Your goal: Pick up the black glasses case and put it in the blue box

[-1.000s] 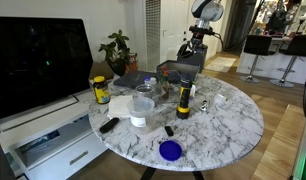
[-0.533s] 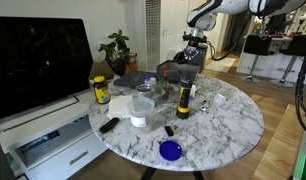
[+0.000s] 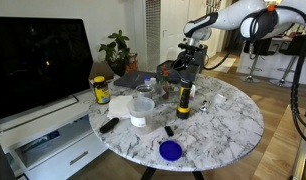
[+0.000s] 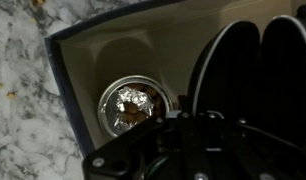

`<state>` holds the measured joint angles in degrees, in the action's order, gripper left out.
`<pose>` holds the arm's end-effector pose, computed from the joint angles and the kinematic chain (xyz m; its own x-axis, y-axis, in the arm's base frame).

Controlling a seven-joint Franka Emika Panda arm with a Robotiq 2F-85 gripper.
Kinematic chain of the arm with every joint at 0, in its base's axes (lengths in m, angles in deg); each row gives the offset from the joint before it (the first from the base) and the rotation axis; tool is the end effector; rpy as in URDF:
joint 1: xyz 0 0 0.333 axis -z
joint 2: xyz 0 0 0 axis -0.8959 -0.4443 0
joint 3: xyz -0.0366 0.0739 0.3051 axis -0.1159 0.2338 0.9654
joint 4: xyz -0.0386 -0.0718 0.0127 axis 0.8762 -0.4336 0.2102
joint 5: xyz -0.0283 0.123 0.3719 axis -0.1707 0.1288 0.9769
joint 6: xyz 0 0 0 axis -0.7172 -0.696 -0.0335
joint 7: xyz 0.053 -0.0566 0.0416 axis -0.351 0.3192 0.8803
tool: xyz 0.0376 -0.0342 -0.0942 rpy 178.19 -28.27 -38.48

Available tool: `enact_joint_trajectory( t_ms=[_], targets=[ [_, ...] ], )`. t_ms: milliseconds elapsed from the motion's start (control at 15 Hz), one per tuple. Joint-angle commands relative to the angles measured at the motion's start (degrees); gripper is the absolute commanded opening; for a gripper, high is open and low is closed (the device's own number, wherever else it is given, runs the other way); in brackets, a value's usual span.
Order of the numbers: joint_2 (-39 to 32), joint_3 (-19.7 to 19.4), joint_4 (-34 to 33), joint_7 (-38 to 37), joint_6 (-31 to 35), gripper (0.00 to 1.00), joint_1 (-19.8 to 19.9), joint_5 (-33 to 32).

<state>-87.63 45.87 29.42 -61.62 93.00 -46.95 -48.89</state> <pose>0.7660 -0.2538 0.2020 0.1798 -0.9667 -0.1819 -0.9785 -0.1568 -0.1337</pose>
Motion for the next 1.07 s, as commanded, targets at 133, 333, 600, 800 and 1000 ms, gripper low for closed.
enact_joint_trajectory(
  t_ms=[133, 333, 600, 800, 1000],
  targets=[
    [-6.22, 3.03, -8.08, -5.49, -2.0, 0.01, 1.22, -3.16],
    [-7.22, 3.74, -9.88, -4.38, -3.2, 0.01, 0.67, -5.21],
    [-7.02, 3.89, -12.85, -0.75, -5.8, 0.45, 0.7, -8.97],
    [-2.33, 4.56, -9.88, 9.72, -5.66, 0.68, 1.31, -11.08],
    [-0.96, 1.97, -10.92, 17.1, -4.43, 0.89, 1.61, -15.11]
  ],
)
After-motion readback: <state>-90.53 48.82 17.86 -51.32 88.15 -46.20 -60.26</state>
